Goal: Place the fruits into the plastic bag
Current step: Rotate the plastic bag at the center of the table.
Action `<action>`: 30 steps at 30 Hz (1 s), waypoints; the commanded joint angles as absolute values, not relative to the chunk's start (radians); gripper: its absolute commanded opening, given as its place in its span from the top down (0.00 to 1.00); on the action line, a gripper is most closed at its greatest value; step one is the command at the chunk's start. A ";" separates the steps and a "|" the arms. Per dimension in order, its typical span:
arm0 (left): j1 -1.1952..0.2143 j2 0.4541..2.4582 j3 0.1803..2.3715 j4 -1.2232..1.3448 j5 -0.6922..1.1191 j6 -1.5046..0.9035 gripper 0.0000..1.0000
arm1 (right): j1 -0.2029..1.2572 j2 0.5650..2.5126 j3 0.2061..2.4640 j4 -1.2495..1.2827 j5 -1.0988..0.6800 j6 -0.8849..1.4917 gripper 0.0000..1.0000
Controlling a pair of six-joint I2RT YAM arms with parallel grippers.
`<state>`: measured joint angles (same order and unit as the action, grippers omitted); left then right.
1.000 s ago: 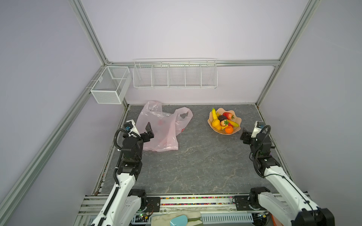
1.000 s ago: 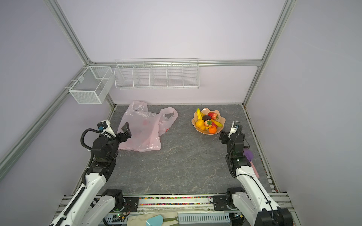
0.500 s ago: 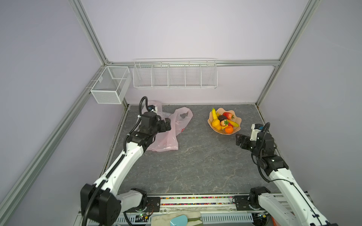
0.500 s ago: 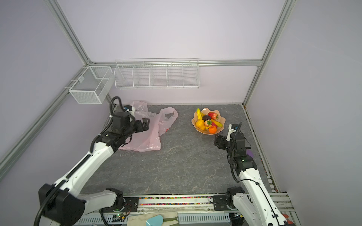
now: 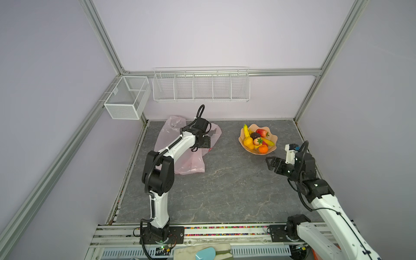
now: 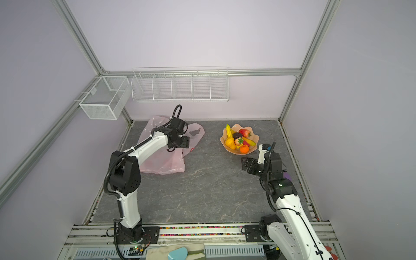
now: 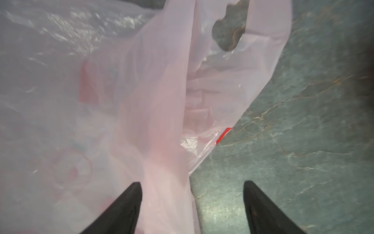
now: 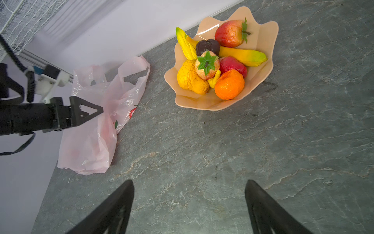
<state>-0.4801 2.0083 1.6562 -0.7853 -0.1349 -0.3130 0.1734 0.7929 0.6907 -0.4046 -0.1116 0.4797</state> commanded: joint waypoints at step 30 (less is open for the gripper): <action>-0.901 1.387 0.958 -0.582 -0.086 0.113 1.00 | 0.199 1.245 1.027 -0.327 -0.404 0.306 0.12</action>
<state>-0.8654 1.4414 0.9993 -0.6064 -0.1261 0.0231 0.1928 1.2011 0.9859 -0.3363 -0.3115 0.4370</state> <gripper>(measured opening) 0.047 0.883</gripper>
